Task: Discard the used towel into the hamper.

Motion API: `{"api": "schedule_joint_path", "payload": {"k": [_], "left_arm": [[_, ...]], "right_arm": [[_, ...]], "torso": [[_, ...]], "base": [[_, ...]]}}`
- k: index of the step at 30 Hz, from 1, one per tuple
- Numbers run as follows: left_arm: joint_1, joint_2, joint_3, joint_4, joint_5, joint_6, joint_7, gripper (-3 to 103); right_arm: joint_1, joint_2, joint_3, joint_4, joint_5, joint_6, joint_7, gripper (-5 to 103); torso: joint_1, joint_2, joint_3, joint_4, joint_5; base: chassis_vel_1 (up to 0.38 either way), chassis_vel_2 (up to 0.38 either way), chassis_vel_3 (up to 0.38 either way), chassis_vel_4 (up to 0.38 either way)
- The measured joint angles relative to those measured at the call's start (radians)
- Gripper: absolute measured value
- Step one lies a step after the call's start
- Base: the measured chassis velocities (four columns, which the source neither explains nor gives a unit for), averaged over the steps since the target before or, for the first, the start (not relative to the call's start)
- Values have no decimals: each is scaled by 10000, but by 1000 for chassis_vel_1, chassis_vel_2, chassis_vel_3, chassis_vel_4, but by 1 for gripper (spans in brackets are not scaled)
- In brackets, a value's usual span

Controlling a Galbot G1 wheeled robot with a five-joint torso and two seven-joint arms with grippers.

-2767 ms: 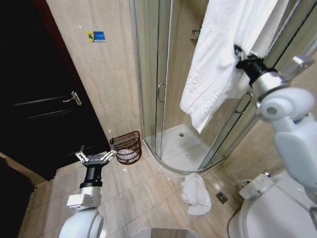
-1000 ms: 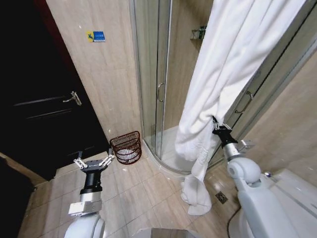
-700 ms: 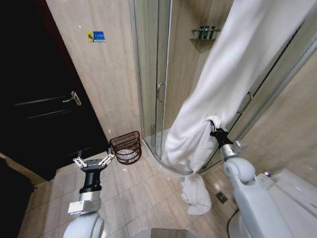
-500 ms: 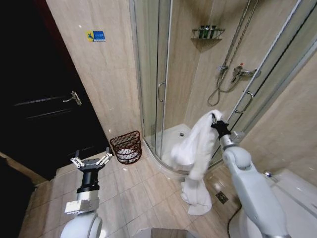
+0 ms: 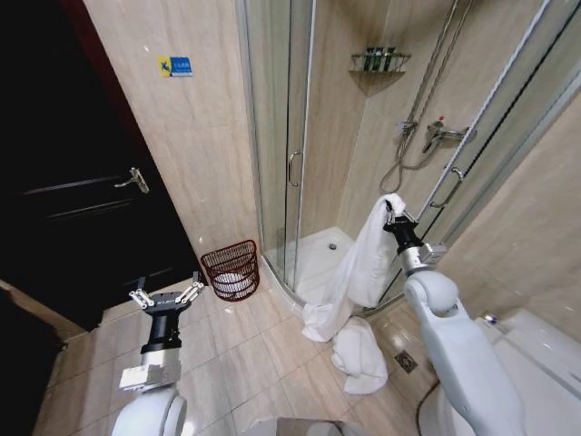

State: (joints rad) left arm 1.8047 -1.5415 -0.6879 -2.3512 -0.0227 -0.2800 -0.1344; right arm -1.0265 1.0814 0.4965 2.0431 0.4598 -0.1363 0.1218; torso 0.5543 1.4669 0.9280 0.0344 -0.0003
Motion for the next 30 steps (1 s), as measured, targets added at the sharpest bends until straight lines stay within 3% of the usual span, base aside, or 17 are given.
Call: {"api": "schedule_joint_path", "payload": {"k": [4, 13, 30], "left_arm": [[-4, -96, 30, 0, -14, 15, 0, 100], [163, -433, 195, -76, 274, 62, 156, 100], [385, -587, 182, -222, 663, 79, 135, 100]], "right_arm": [[-570, -119, 146, 1113, 549, -635, 162, 3], [-1593, -343, 801, 2774, 787, -1156, 0, 3], [-2109, -66, 900, 3388, 679, -1224, -222, 3]], "torso": [[-1, 1, -1, -2, 3], [0, 1, -1, -3, 3], [1, 1, 0, -1, 3]], "base": [[0, 0, 0, 0], [0, 0, 0, 0], [8, 13, 13, 12]]}}
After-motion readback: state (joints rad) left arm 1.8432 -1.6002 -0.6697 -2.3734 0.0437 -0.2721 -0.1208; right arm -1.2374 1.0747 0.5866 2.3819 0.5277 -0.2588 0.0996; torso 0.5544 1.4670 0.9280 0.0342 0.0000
